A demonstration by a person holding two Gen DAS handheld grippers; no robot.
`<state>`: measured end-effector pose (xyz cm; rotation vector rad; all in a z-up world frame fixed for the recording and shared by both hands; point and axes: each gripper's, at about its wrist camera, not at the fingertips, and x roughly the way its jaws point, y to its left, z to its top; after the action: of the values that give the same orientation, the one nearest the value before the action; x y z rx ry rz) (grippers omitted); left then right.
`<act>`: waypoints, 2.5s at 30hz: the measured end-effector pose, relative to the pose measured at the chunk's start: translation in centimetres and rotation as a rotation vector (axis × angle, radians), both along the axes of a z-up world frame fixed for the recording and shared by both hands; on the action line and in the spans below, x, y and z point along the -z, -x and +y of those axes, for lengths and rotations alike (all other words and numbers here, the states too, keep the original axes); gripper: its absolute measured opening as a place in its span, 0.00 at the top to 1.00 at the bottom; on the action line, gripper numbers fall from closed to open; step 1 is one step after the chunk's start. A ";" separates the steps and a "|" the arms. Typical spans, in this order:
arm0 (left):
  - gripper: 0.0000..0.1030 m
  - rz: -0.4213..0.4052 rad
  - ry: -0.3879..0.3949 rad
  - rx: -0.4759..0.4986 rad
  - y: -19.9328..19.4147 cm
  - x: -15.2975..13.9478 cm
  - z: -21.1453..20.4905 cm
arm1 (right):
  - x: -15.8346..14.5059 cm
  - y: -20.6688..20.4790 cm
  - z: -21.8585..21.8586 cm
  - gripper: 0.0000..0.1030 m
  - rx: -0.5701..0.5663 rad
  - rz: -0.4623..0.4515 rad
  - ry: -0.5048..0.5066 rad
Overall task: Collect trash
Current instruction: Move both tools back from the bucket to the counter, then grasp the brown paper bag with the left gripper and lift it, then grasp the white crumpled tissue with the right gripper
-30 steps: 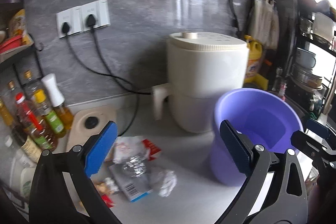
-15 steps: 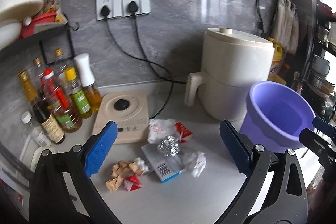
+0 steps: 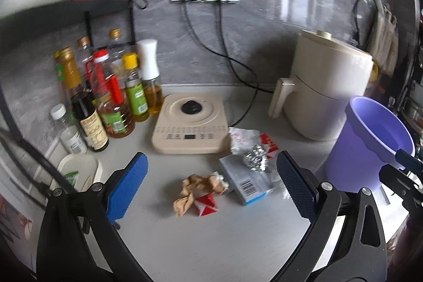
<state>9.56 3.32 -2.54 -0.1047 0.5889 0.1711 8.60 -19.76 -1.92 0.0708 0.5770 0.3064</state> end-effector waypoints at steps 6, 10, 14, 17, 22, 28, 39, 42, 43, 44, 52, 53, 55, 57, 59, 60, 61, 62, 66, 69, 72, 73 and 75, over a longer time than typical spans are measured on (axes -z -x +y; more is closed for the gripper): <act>0.06 0.039 0.040 -0.036 0.1 1.9 2.4 | 1.2 -0.1 2.5 0.08 -0.035 0.023 0.029; 0.09 0.054 0.055 -0.035 -0.3 2.8 3.1 | 1.7 0.0 3.6 0.08 -0.056 0.033 0.039; 0.20 0.088 0.084 -0.029 -1.1 4.1 3.4 | 2.3 -0.4 4.4 0.08 -0.066 0.048 0.050; 0.23 0.105 0.099 -0.022 -1.6 5.0 3.4 | 2.9 -0.8 4.7 0.08 -0.068 0.066 0.060; 0.25 0.149 0.113 -0.022 -2.6 7.2 3.6 | 3.9 -1.5 4.9 0.08 -0.063 0.096 0.074; 0.32 0.201 0.131 -0.038 -3.7 9.6 4.5 | 5.4 -2.0 4.9 0.08 -0.050 0.132 0.083; 0.56 0.267 0.154 -0.053 -5.9 12.6 5.6 | 7.5 -2.6 5.3 0.09 -0.056 0.186 0.085; 0.81 0.298 0.188 -0.053 -6.1 13.1 6.1 | 7.7 -2.7 5.7 0.10 -0.069 0.187 0.084; 0.82 0.291 0.189 -0.054 -6.0 12.9 6.1 | 7.7 -2.9 5.8 0.11 -0.075 0.187 0.083; 0.83 0.281 0.182 -0.055 -5.9 12.6 6.0 | 7.7 -3.0 5.9 0.12 -0.079 0.188 0.082; 0.83 0.224 0.155 -0.091 -6.2 10.5 6.0 | 8.4 -4.9 6.7 0.24 -0.092 0.195 0.077; 0.83 0.220 0.150 -0.093 -6.4 10.3 6.1 | 8.6 -5.0 6.8 0.25 -0.093 0.197 0.076; 0.83 0.208 0.141 -0.100 -6.8 9.8 6.0 | 8.8 -5.4 7.0 0.28 -0.096 0.202 0.073; 0.83 0.201 0.139 -0.101 -7.1 9.4 6.0 | 9.0 -5.9 7.4 0.31 -0.101 0.206 0.071; 0.83 0.200 0.137 -0.098 -7.4 9.3 6.0 | 9.2 -6.4 7.7 0.33 -0.104 0.206 0.075; 0.83 0.201 0.134 -0.097 -7.6 9.3 6.0 | 9.4 -6.7 7.8 0.34 -0.105 0.208 0.076; 0.83 0.202 0.132 -0.095 -7.7 9.4 5.9 | 9.6 -7.0 8.0 0.36 -0.105 0.213 0.076; 0.83 0.205 0.130 -0.094 -7.8 9.4 5.9 | 9.8 -7.2 8.1 0.37 -0.104 0.220 0.079; 0.83 0.224 0.120 -0.085 -8.0 9.6 5.8 | 11.0 -8.3 8.6 0.50 -0.100 0.258 0.089; 0.83 0.225 0.100 -0.076 -8.0 9.2 5.5 | 11.8 -8.9 8.6 0.53 -0.077 0.269 0.090; 0.82 0.221 0.090 -0.071 -7.9 8.6 5.4 | 12.5 -9.5 8.6 0.89 -0.080 0.297 0.097; 0.82 0.218 0.088 -0.069 -7.8 8.5 5.3 | 12.5 -9.6 8.7 0.97 -0.089 0.302 0.097; 0.82 0.211 0.082 -0.066 -7.7 8.1 5.2 | 12.1 -9.4 8.6 0.99 -0.097 0.284 0.093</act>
<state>17.26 8.47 -10.65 -0.1875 0.8037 0.2234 18.00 -11.14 -13.99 -0.0039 0.8777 0.3660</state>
